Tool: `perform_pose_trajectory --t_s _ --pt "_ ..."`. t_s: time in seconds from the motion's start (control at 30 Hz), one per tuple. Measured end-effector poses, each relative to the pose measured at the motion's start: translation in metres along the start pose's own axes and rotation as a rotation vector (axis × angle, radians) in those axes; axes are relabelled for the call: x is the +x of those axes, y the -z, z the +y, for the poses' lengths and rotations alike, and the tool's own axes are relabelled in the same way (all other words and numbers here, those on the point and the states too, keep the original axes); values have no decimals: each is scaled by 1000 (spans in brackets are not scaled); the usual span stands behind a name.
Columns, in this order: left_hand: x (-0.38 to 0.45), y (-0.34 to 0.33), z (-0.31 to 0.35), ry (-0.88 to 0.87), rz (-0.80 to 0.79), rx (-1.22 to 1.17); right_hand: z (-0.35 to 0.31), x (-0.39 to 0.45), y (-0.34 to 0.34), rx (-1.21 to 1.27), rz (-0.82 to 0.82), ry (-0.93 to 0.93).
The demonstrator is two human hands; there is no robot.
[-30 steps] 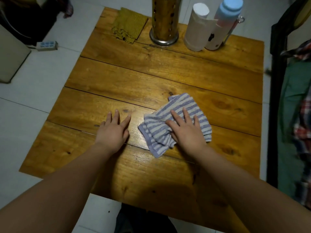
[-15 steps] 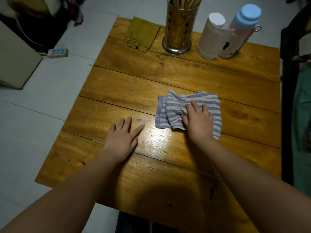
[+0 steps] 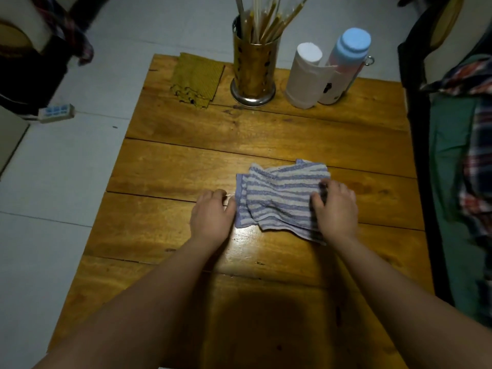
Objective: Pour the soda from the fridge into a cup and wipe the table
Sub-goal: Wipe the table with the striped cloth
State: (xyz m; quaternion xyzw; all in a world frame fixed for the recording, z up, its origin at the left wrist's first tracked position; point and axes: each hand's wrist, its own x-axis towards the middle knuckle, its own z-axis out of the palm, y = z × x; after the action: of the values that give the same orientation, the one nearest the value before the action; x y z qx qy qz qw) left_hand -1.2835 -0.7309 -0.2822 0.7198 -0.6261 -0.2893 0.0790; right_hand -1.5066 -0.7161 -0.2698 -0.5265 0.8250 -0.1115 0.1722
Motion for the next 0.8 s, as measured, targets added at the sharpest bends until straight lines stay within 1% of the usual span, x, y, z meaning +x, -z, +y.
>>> perform_pose_trajectory --t_s 0.07,0.13,0.3,0.53,0.67,0.8 --pt "6 -4 9 79 -26 -135 6 4 -1 56 -5 -130" --pt "10 -9 15 121 -63 -227 9 8 -3 155 -29 -232" --pt "17 -16 26 147 -119 -331 5 11 -9 339 -71 -337" --pt "26 -13 33 145 -175 -398 -1 17 -14 293 -64 -320" --pt "34 -6 29 113 -145 -425 -10 19 -19 311 -48 -312" --pt "47 6 14 93 -88 -463 -30 23 -25 325 -68 -275"
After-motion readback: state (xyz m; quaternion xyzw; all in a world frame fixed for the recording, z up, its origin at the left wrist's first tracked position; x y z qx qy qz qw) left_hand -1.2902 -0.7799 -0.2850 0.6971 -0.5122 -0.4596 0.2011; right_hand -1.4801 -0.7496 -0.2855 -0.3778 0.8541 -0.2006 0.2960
